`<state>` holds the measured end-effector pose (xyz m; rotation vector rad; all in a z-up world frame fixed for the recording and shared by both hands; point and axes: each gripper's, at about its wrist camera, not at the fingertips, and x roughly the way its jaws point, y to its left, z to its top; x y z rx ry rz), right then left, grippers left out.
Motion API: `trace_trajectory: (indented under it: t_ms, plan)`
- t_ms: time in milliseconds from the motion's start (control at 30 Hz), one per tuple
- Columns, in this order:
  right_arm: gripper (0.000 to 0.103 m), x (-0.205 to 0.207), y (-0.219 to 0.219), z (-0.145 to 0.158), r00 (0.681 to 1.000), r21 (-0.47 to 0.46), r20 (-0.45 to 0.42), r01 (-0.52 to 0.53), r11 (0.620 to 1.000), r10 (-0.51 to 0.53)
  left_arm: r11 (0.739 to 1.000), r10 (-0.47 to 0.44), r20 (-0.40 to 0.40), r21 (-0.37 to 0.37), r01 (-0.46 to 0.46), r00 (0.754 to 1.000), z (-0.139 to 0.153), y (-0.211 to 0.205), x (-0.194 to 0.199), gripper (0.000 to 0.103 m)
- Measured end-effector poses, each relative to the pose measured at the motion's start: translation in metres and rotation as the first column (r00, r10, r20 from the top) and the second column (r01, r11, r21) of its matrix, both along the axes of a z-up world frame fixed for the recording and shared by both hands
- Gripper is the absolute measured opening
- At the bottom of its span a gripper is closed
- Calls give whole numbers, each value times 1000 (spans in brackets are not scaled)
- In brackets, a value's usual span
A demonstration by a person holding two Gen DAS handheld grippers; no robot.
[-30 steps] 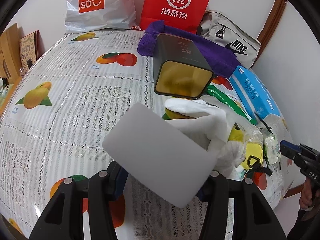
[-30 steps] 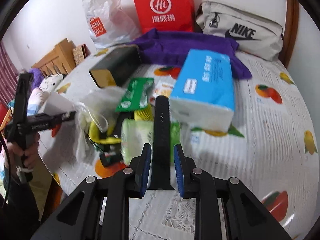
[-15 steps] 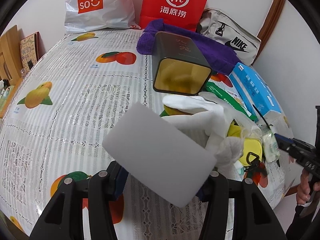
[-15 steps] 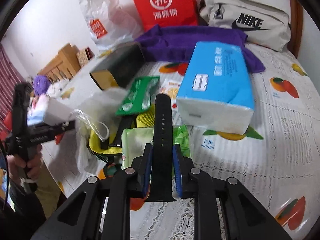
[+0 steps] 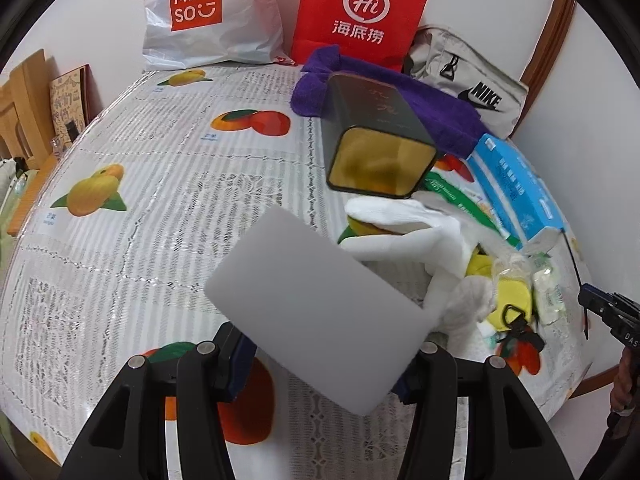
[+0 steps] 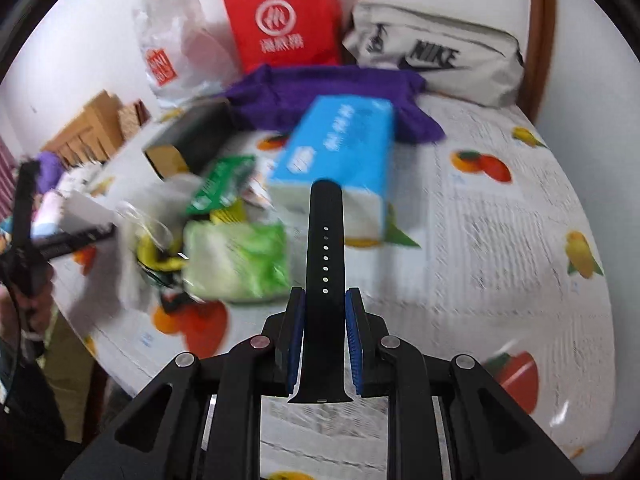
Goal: Organize soft objects
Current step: 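Lift the strap with the right gripper while the left carries the sponge toward the purple towel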
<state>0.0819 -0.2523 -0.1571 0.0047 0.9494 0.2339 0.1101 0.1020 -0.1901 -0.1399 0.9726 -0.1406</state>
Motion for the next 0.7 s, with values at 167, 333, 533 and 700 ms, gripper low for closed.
trace_trajectory:
  t_ms: [167, 333, 533, 700]
  plan:
    - [20, 9, 0, -25, 999, -38, -36, 2, 999, -3, 1000, 10, -8, 23, -10, 1000, -1, 1, 1, 53]
    - [25, 16, 3, -38, 1000, -65, -24, 16, 998, -18, 999, 21, -12, 27, -20, 1000, -2, 4, 2, 53]
    - [21, 25, 8, -42, 1000, -85, 12, 21, 996, -20, 999, 30, 0, 17, -30, 1000, -3, 5, 6, 53]
    - [21, 23, 2, -37, 1000, -44, 2, 26, 999, -26, 1000, 17, 17, 2, -17, 1000, 0, 5, 5, 50]
